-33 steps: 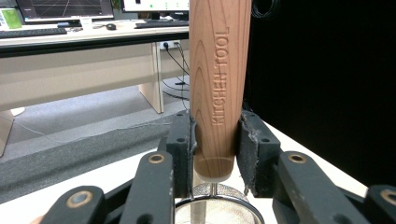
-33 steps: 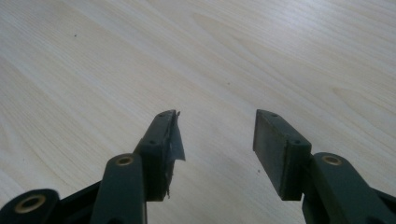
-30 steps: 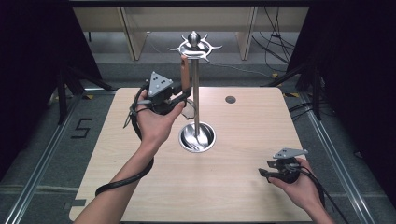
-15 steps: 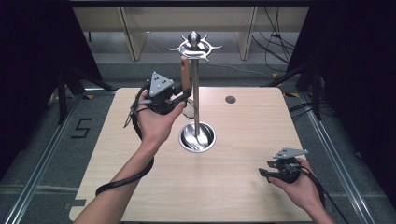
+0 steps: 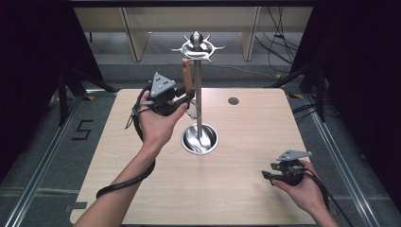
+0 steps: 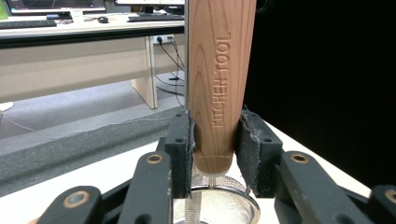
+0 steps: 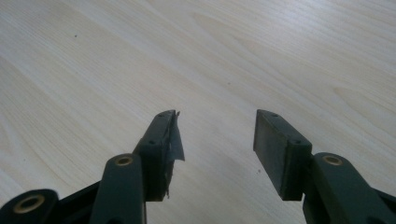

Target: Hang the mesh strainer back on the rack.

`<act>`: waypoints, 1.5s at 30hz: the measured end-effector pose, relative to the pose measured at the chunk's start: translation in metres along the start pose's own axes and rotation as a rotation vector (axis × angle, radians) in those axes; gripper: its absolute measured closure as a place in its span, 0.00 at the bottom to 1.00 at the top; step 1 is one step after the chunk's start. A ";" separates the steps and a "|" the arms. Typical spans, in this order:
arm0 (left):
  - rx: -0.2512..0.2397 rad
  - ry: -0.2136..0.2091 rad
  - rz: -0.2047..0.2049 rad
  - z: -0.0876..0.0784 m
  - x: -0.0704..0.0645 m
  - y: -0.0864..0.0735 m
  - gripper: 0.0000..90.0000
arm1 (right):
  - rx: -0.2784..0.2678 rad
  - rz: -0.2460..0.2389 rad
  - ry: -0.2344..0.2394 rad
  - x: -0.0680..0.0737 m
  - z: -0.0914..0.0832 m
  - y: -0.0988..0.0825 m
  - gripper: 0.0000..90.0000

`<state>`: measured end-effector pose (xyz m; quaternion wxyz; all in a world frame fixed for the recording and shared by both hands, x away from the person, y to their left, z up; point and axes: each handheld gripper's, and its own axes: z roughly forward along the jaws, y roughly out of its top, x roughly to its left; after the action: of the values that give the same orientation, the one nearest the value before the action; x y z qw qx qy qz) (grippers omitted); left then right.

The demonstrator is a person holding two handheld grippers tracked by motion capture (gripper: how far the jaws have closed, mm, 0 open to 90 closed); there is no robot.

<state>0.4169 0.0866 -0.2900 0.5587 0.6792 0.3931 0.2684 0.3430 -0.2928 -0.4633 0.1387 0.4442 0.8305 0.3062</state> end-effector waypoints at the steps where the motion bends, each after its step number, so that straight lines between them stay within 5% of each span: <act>1: 0.001 -0.002 -0.004 0.000 0.000 -0.001 0.71 | 0.006 -0.008 0.001 0.000 0.000 0.000 0.56; 11: -0.005 -0.004 -0.033 -0.012 0.004 -0.008 0.55 | -0.026 -0.017 -0.002 -0.001 0.002 0.000 0.55; 17: -0.005 -0.002 -0.050 -0.023 0.006 -0.014 0.47 | 0.002 0.004 0.008 0.000 0.000 0.001 0.55; 19: 0.001 -0.003 -0.053 -0.027 0.008 -0.015 0.46 | -0.006 -0.020 0.001 -0.001 0.000 0.001 0.55; 31: 0.033 -0.027 -0.057 -0.048 0.014 -0.030 0.45 | -0.001 0.005 0.008 0.001 0.000 0.001 0.55; 45: 0.047 -0.002 -0.058 -0.071 0.030 -0.052 0.45 | -0.019 -0.010 -0.001 0.000 0.002 0.001 0.55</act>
<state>0.3638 0.1542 -0.3264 0.5506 0.6808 0.4180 0.2421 0.3444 -0.2921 -0.4641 0.1449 0.4389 0.8298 0.3129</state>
